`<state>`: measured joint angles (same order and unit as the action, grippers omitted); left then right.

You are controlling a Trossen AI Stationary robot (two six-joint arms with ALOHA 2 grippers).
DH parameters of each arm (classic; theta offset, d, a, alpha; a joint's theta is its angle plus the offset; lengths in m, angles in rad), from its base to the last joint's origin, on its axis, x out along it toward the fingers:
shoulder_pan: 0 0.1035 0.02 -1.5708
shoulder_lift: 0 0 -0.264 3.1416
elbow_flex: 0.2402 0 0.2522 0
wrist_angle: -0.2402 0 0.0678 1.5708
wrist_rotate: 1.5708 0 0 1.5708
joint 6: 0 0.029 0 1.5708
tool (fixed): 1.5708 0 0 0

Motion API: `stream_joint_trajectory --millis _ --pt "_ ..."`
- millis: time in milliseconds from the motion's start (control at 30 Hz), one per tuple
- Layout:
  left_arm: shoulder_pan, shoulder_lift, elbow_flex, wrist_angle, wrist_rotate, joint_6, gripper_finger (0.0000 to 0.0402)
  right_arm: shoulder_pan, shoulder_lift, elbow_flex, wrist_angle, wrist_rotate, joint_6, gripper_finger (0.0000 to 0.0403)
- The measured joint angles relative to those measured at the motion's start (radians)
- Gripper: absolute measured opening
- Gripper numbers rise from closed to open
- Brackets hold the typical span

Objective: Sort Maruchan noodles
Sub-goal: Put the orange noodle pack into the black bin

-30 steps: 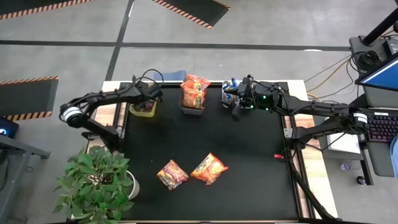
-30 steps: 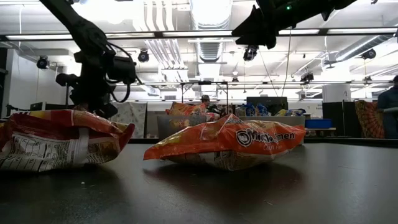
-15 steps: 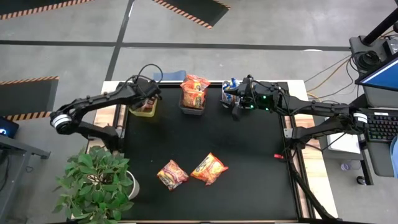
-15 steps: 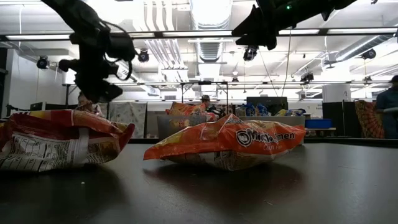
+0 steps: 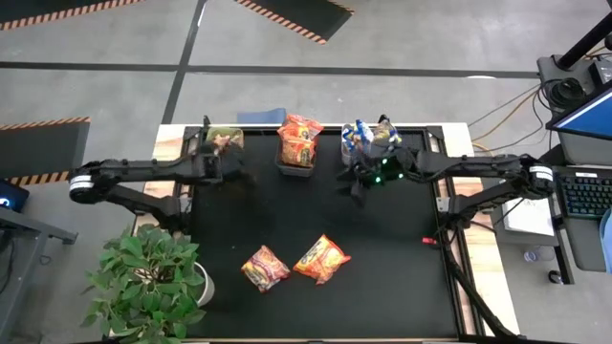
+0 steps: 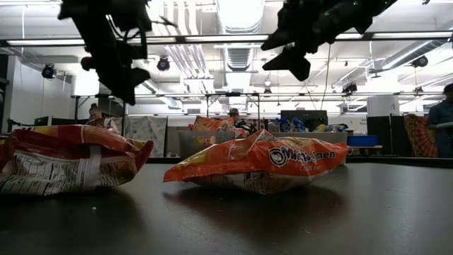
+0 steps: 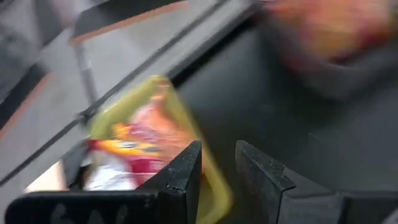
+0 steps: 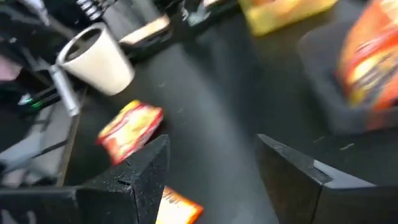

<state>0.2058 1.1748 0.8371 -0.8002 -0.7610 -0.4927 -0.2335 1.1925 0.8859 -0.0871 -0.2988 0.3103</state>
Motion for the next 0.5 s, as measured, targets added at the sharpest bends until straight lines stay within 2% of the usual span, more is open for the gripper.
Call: stream_joint_trajectory --millis 133,267,500 --pt "-0.137 0.004 0.000 0.004 0.094 0.017 0.0083 0.098 0.051 0.056 -0.091 0.001 0.072 0.0210" --pt "-0.252 0.015 0.000 0.007 0.141 0.041 0.0083 0.207 0.122 0.144 -0.212 0.005 0.151 0.0195" --pt "-0.389 0.047 0.000 0.110 0.155 0.061 0.0083 0.353 0.290 0.278 -0.392 0.010 0.260 0.0162"
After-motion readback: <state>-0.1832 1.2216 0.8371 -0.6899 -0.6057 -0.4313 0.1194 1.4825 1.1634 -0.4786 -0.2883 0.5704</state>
